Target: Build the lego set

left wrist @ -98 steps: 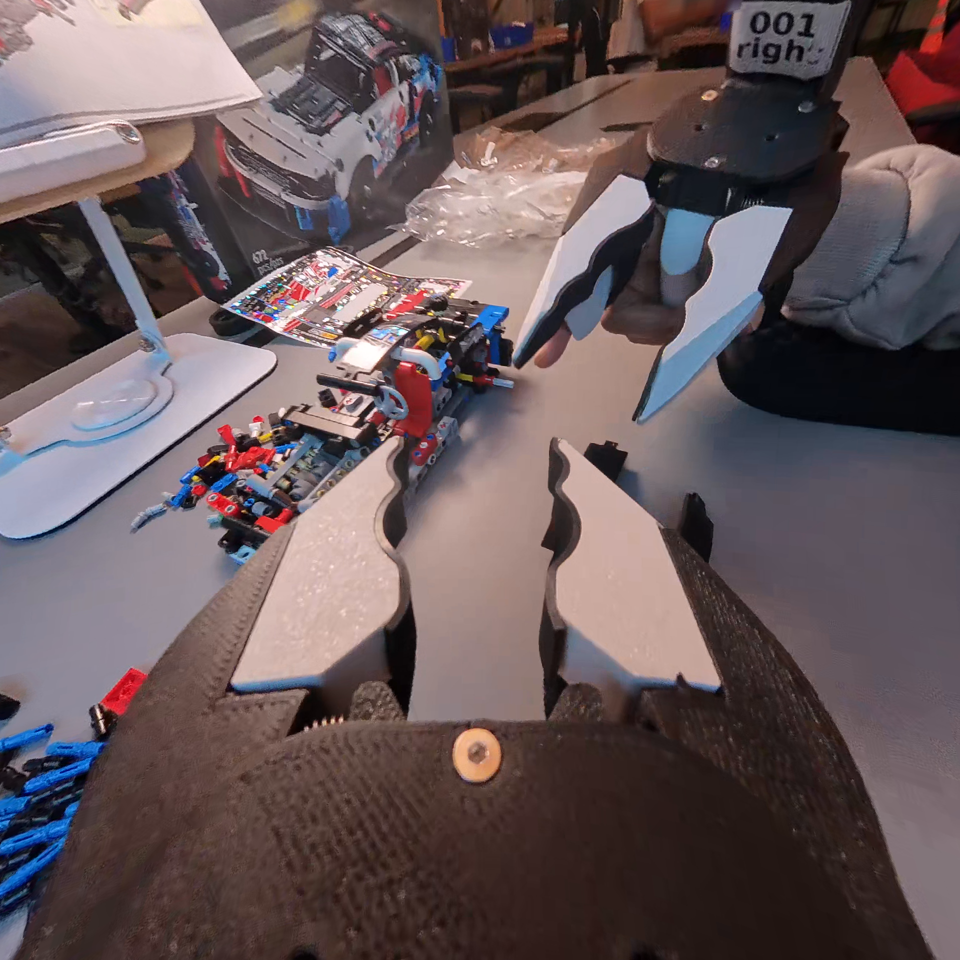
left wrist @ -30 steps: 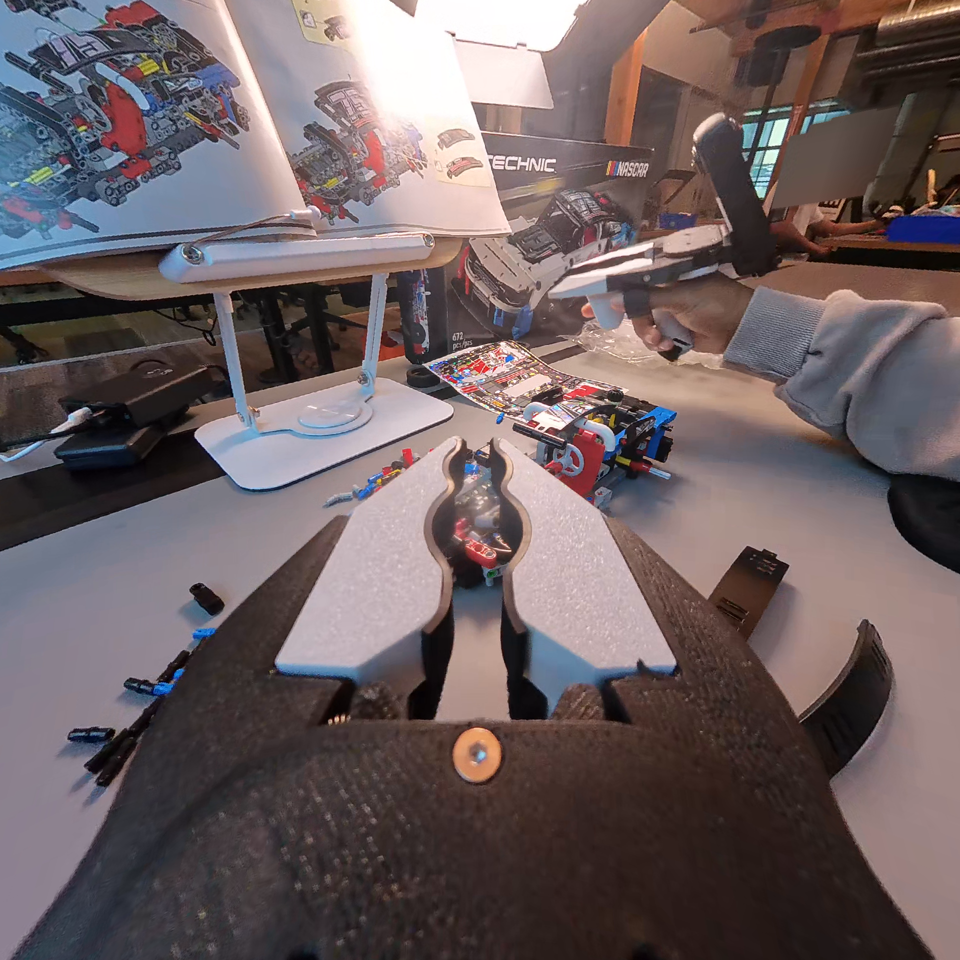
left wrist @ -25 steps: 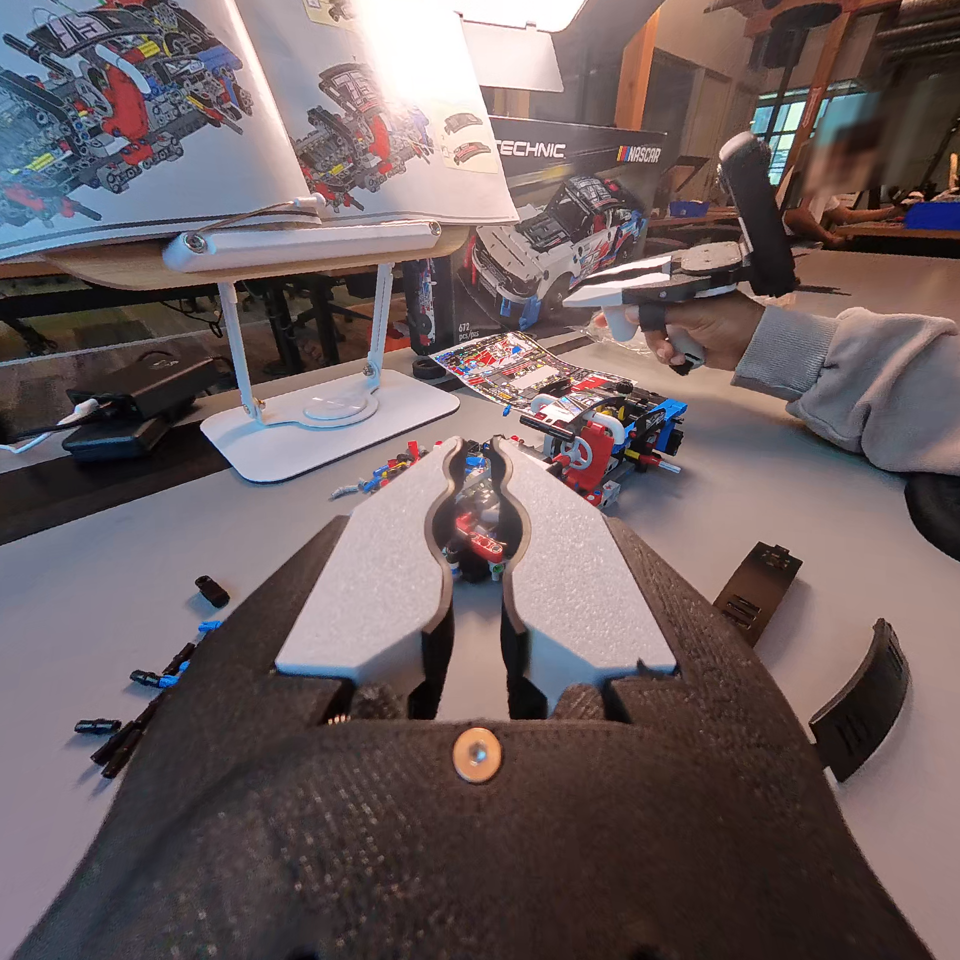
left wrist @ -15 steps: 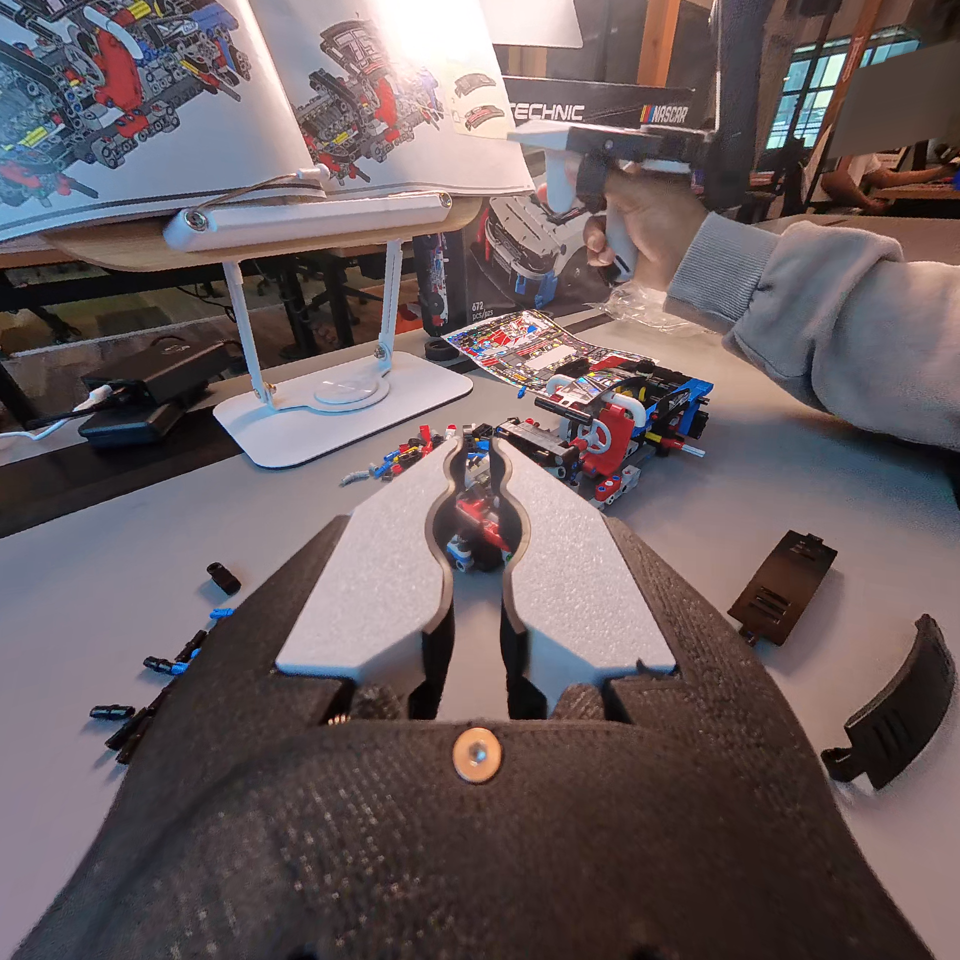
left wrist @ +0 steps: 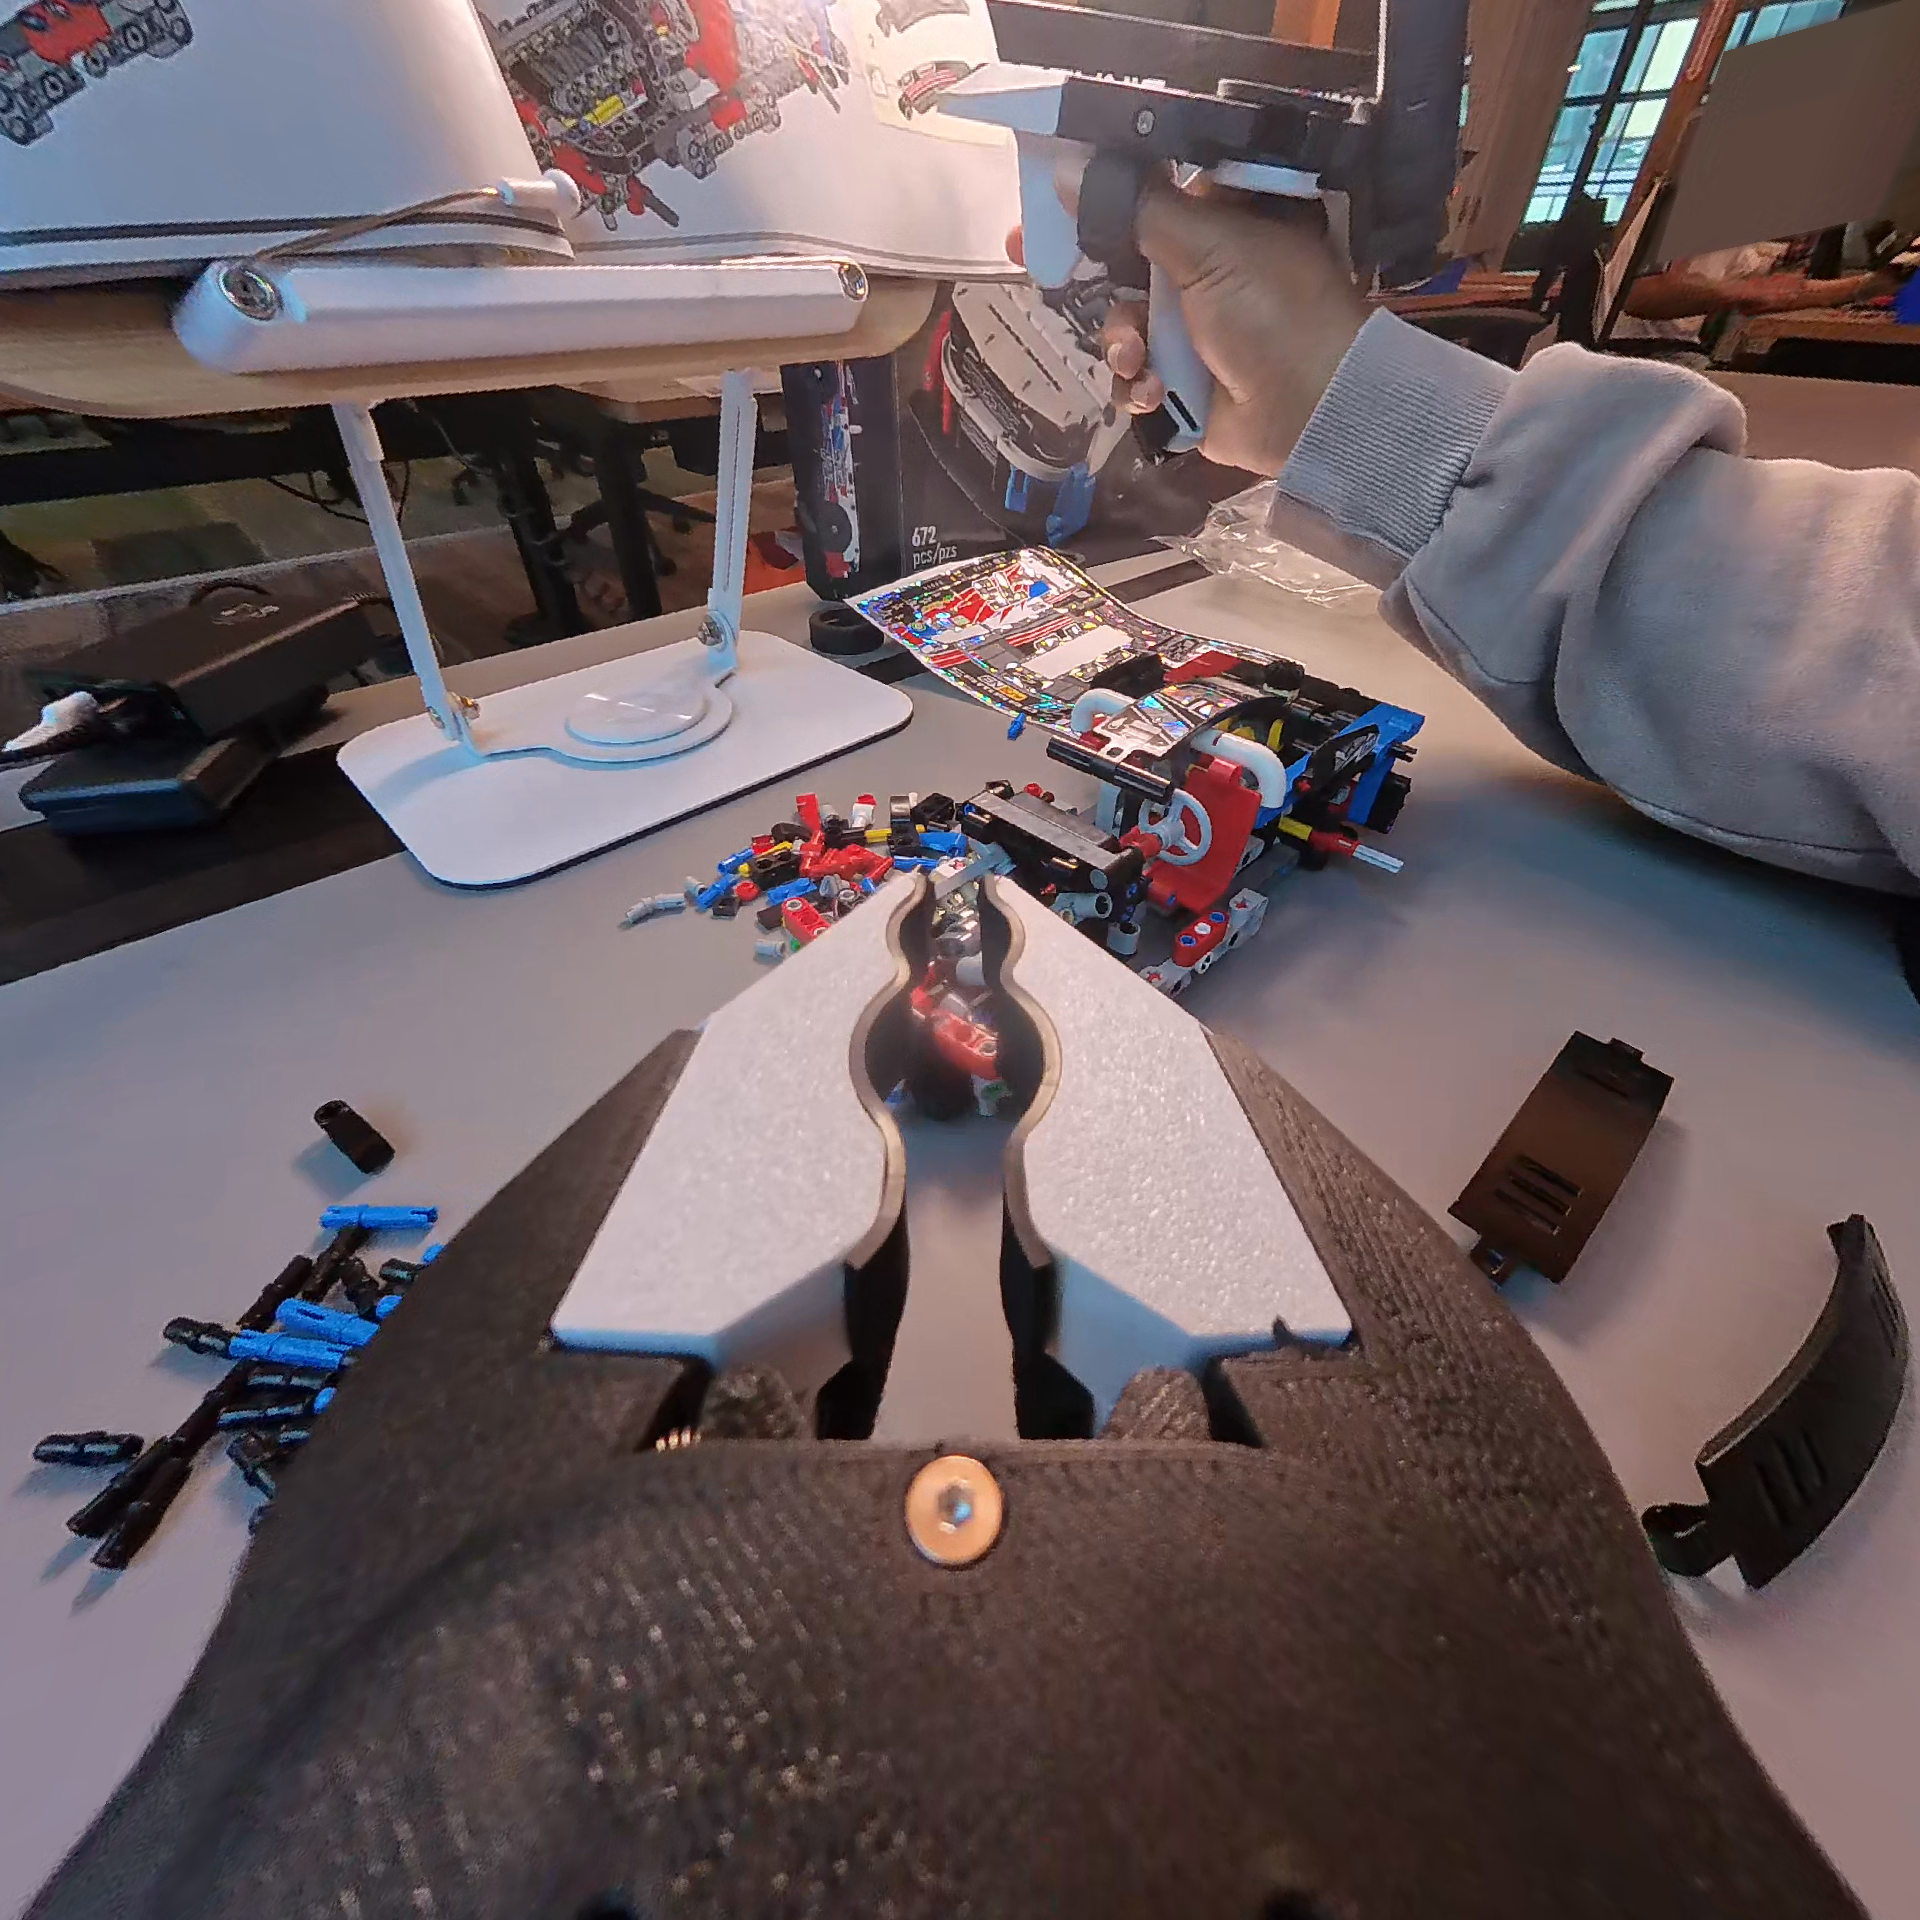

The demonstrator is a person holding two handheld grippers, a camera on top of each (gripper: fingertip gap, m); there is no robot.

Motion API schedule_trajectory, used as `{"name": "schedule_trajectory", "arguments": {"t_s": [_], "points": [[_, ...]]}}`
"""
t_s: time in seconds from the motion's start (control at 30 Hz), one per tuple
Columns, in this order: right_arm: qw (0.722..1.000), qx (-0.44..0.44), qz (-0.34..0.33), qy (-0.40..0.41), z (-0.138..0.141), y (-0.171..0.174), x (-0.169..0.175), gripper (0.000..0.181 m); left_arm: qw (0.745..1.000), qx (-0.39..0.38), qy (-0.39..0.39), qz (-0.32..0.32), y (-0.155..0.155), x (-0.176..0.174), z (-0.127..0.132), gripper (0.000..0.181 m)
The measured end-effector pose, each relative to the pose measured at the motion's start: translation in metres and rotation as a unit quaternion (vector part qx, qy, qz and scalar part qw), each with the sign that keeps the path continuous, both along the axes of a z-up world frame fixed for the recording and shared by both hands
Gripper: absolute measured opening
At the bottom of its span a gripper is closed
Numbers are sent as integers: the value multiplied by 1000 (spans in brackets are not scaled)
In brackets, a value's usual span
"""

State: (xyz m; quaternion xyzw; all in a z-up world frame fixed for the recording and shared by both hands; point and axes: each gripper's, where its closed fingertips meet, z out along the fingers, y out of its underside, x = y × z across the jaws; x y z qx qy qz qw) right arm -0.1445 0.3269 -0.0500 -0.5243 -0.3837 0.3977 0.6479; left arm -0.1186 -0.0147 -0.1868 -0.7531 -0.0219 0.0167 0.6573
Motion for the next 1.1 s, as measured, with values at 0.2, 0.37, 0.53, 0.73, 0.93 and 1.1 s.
{"name": "schedule_trajectory", "arguments": {"t_s": [0.2,0.37,0.53,0.73,0.93,1.1], "points": [[1000,-6,3,5,0,2,3,15,1000,4,20,7,0,0,3,7],[1000,-6,7,6,0,-1,1,16,999,10,28,14,-2,-1,6,8],[1000,-2,16,-1,0,-7,-1,17,999,10,42,16,-3,0,7,8],[998,58,20,-25,29,-21,27,8,998,12,52,14,-4,2,9,8],[975,29,16,-221,-62,6,68,13,998,17,54,-5,-4,9,11,8],[930,-127,47,-343,-174,29,87,46,998,13,50,-27,-1,17,10,7]]}}
